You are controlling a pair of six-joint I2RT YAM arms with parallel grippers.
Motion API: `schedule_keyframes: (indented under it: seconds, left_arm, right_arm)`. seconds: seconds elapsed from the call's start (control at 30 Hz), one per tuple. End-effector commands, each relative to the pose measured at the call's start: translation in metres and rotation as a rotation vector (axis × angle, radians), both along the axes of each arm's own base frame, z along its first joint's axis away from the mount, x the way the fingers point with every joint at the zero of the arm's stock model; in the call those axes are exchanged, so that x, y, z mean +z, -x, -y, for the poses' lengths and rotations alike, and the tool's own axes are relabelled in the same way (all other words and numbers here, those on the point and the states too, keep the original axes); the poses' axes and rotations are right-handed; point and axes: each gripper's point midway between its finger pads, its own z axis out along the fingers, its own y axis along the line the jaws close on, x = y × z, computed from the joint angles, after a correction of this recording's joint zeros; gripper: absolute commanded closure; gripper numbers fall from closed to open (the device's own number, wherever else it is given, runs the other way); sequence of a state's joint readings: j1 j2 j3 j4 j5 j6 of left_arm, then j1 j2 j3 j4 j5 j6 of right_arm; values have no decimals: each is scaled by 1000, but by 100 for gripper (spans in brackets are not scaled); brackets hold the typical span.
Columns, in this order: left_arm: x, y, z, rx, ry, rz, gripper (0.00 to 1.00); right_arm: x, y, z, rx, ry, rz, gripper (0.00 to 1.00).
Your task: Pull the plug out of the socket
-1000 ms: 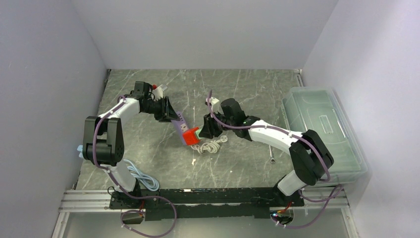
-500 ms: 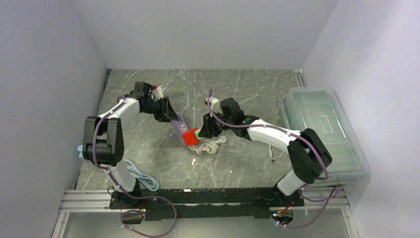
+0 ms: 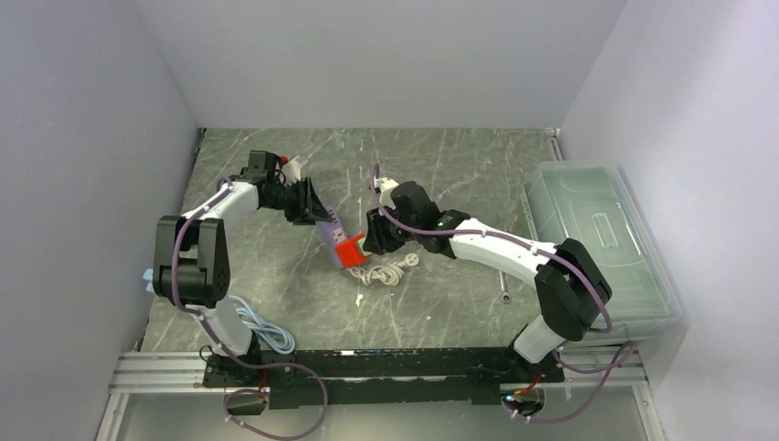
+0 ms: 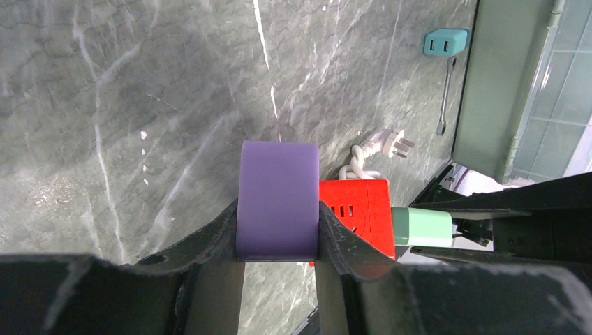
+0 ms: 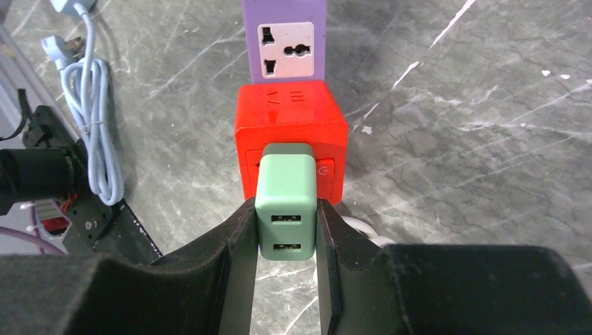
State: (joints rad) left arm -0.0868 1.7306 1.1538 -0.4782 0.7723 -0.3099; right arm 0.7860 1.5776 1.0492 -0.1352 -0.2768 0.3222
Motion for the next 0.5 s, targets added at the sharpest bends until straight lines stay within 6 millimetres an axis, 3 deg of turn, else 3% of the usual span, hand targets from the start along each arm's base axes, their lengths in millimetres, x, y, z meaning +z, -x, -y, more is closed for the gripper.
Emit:
schedule_keyframes:
  seconds: [0.0,0.17,0.47]
  left_arm:
    - [27,2,11,-20,54,37,100]
    - [31,2,13,-29,67,48,100]
    - [42,3,16,-57,98,88,100]
  right_arm:
    - [1,-15,-5,-81,74,62,100]
    - [9,-10,-10,-55,59,64,100]
    - [34,29,-32,222,-125,52,100]
